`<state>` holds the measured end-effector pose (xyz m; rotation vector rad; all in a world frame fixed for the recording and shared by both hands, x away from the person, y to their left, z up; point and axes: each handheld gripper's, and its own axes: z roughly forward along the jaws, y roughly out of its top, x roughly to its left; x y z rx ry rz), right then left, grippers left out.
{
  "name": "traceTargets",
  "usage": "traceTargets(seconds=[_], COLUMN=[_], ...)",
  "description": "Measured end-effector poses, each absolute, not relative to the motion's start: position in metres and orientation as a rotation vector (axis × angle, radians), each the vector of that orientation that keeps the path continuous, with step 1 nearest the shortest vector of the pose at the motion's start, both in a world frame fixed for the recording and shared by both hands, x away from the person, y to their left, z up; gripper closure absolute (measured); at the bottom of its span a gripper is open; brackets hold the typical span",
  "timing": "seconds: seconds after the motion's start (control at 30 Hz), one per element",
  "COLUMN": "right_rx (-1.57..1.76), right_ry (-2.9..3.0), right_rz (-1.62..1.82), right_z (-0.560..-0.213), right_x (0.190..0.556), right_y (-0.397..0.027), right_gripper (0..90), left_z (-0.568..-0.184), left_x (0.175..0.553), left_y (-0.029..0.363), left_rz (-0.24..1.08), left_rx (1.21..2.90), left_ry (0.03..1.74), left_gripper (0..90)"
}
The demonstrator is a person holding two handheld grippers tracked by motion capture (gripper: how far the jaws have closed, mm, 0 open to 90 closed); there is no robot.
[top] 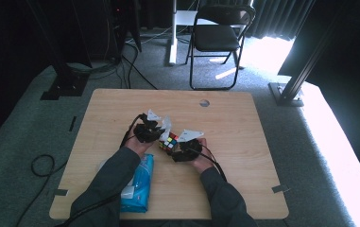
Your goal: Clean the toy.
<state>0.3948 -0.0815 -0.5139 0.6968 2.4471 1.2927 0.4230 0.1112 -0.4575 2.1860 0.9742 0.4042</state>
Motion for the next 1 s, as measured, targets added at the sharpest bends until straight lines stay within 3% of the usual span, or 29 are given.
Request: traceTargets(seconds=[1.0], right_rx=[0.703], right_ry=[2.438], right_rz=[1.291], right_z=[-0.5101], right_x=[0.3972], right_y=[-0.0877], right_gripper=[34.1], left_z=[-0.4594], left_x=[0.4217], left_y=[0.1096], left_rz=[0.394], left_rx=[2.219], left_ry=[0.969], left_gripper=[82.5])
